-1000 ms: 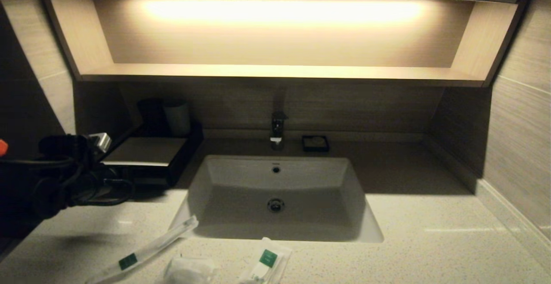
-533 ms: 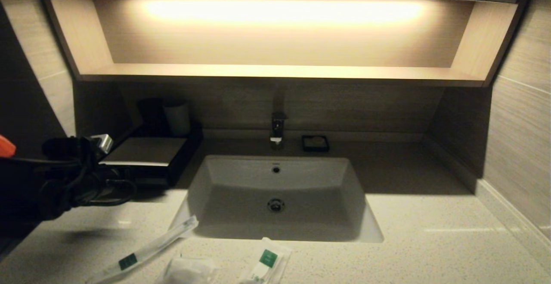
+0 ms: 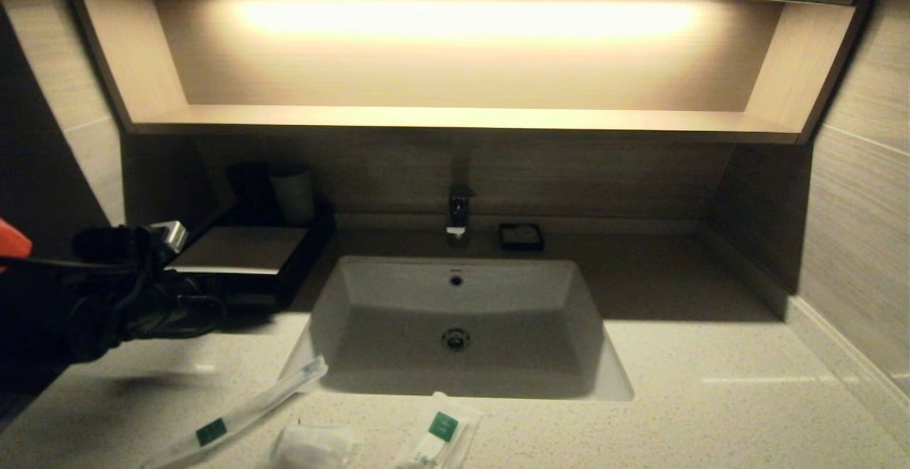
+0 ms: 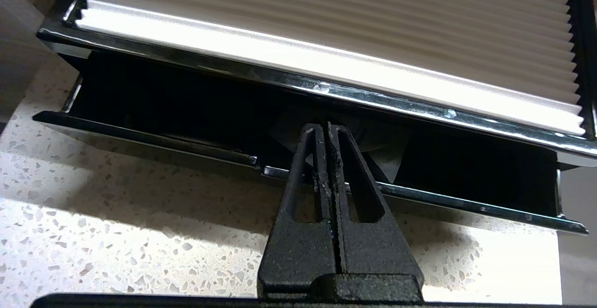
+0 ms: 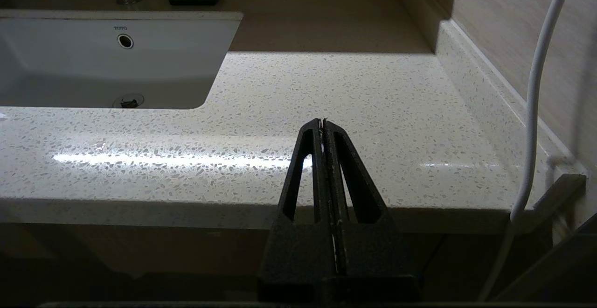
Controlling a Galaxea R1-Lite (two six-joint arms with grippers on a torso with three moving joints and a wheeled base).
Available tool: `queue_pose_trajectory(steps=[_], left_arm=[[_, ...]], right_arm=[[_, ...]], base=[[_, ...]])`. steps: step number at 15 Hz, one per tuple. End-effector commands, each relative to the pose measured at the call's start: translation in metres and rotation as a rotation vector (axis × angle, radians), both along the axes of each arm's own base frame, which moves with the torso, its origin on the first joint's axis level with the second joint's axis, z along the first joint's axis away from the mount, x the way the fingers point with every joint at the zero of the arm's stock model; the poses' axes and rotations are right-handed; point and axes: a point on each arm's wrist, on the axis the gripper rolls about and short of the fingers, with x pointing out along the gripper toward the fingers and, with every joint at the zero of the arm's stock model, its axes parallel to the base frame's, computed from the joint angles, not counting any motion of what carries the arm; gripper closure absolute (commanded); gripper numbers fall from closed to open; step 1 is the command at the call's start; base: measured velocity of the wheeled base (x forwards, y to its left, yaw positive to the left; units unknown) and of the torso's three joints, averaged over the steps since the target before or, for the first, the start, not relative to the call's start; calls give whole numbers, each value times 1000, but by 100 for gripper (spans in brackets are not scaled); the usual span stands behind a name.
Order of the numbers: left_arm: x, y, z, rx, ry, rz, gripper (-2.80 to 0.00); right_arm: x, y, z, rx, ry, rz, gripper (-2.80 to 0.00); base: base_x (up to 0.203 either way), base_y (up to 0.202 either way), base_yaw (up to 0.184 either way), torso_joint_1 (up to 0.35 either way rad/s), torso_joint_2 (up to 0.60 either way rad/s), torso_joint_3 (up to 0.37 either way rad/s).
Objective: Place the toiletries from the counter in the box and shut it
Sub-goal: Open the drawer
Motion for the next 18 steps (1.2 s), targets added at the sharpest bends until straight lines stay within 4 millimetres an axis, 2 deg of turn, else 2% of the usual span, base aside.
queue_pose_trajectory(steps=[1,18], left_arm=[[2,0,-1,-1,-4,0,0],[8,2,-9,0,-4,2,0]], right_arm=[[0,0,0,-1,1,0,0],[0,0,0,-1,1,1,0]], base=[[0,0,0,0,0,0],[0,0,0,0,0,0]])
